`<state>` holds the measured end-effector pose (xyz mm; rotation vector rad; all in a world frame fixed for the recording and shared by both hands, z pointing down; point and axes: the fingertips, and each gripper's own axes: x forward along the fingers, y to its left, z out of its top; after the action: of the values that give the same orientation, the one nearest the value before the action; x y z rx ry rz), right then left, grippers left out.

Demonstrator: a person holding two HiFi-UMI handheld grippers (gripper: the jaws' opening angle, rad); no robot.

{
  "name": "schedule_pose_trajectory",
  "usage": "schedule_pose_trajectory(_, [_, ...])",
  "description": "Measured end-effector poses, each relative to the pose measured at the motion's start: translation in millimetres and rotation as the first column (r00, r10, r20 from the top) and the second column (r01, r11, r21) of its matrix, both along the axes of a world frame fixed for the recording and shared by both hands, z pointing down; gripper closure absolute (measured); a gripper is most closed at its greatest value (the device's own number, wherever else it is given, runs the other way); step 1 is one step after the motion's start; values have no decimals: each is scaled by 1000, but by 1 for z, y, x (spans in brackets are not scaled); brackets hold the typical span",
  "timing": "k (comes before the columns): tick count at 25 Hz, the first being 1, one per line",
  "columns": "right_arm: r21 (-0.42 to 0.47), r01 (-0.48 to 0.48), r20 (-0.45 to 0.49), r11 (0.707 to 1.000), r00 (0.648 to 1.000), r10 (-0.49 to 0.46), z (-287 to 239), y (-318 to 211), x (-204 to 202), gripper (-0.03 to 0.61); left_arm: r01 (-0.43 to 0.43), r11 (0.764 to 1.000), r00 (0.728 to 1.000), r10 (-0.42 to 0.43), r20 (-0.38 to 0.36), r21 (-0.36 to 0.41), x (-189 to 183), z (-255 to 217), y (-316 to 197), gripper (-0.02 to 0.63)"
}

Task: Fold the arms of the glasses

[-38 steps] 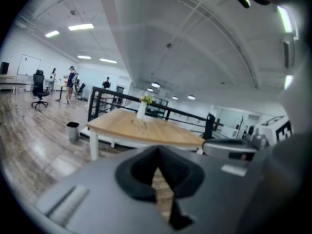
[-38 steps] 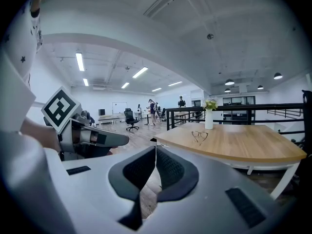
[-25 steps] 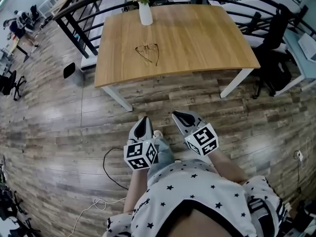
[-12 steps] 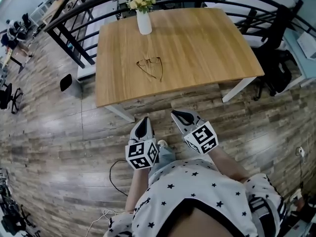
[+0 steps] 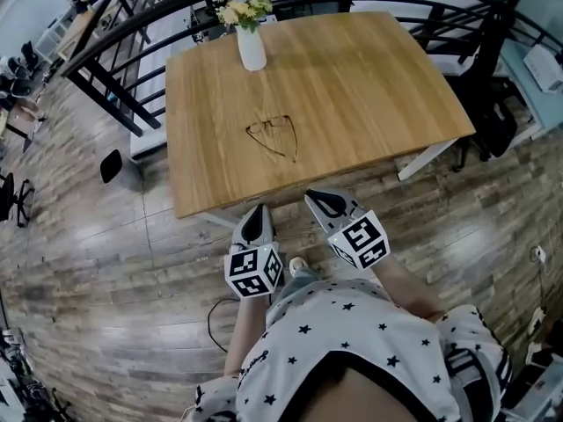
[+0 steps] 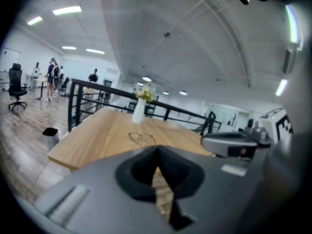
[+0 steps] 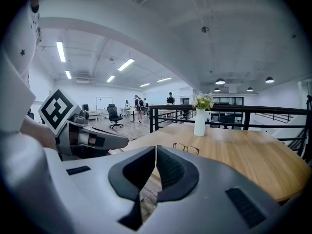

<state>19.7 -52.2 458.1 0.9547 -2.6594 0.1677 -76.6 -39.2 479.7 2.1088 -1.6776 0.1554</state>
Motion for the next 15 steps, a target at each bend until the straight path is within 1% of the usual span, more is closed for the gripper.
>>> schedule_pose_trajectory(10, [9, -14, -23, 1000, 1000, 14, 7, -39, -35, 560, -38, 999, 999, 38, 5, -2, -29, 6, -34, 607])
schedule_pose_trajectory(15, [17, -1, -71, 1000, 998, 2, 15, -56, -47, 560, -32, 999, 999, 32, -1, -20, -45, 15, -41, 607])
